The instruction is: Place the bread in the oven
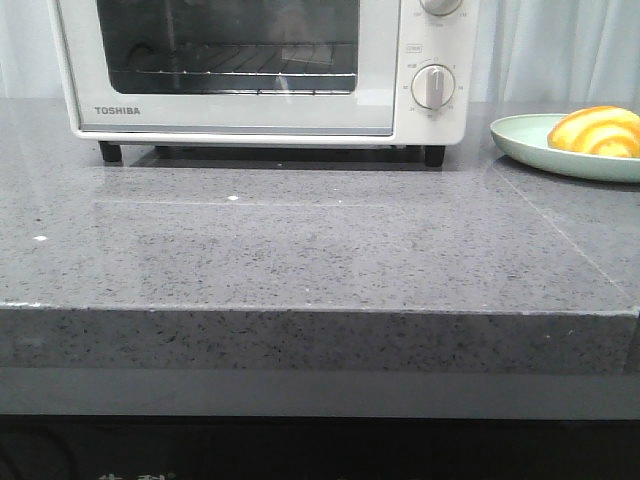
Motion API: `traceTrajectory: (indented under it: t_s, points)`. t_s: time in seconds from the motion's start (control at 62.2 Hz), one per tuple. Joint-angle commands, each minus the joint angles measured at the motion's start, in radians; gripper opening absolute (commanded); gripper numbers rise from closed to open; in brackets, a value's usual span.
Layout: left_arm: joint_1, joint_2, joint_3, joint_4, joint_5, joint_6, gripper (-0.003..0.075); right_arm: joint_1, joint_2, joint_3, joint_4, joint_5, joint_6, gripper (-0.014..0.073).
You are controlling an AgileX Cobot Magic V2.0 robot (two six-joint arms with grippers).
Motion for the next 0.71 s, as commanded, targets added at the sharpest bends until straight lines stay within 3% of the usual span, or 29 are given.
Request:
traceTrajectory:
  t_s: [0.0, 0.692]
  points:
    - [-0.003, -0.021, 0.024, -0.001, -0.075, -0.006, -0.0018, -0.001, -0.021, 0.004, -0.001, -0.087, -0.01, -0.0068]
    - [-0.003, -0.021, 0.024, -0.001, -0.115, -0.006, -0.0018, -0.001, -0.021, 0.004, -0.001, -0.096, -0.01, -0.0068]
